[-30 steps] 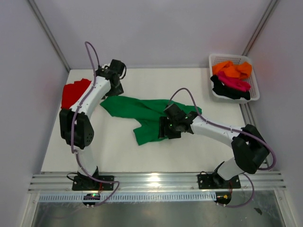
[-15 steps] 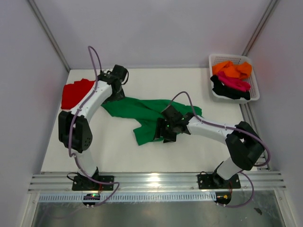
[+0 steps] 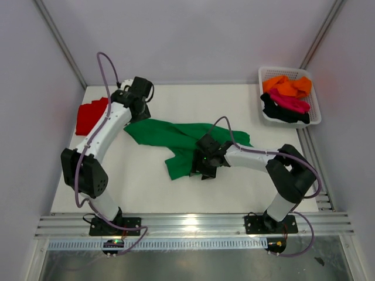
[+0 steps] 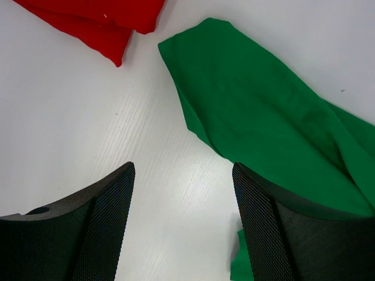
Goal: Fold and stack the t-shirts
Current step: Flatten out the tshirt
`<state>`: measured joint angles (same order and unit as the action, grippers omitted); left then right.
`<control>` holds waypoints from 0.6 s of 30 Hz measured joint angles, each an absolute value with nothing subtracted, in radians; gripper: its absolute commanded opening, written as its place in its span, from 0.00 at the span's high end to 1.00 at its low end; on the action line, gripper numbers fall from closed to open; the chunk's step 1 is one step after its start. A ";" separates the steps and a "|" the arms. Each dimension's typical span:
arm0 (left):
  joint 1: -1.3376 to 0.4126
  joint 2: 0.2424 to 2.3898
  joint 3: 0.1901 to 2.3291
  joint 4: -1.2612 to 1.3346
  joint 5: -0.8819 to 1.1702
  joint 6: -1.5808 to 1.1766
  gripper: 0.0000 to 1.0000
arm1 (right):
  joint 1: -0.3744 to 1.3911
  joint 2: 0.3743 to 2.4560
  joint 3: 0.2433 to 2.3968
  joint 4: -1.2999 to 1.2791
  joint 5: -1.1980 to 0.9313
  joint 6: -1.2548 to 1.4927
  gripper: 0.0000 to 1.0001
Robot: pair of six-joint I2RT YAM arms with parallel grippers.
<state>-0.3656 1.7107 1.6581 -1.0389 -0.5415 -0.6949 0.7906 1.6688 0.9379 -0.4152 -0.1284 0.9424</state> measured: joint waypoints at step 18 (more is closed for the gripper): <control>-0.366 1.611 1.617 -1.050 -0.546 -0.699 0.30 | 0.791 1.766 1.023 -0.376 -0.060 0.908 0.93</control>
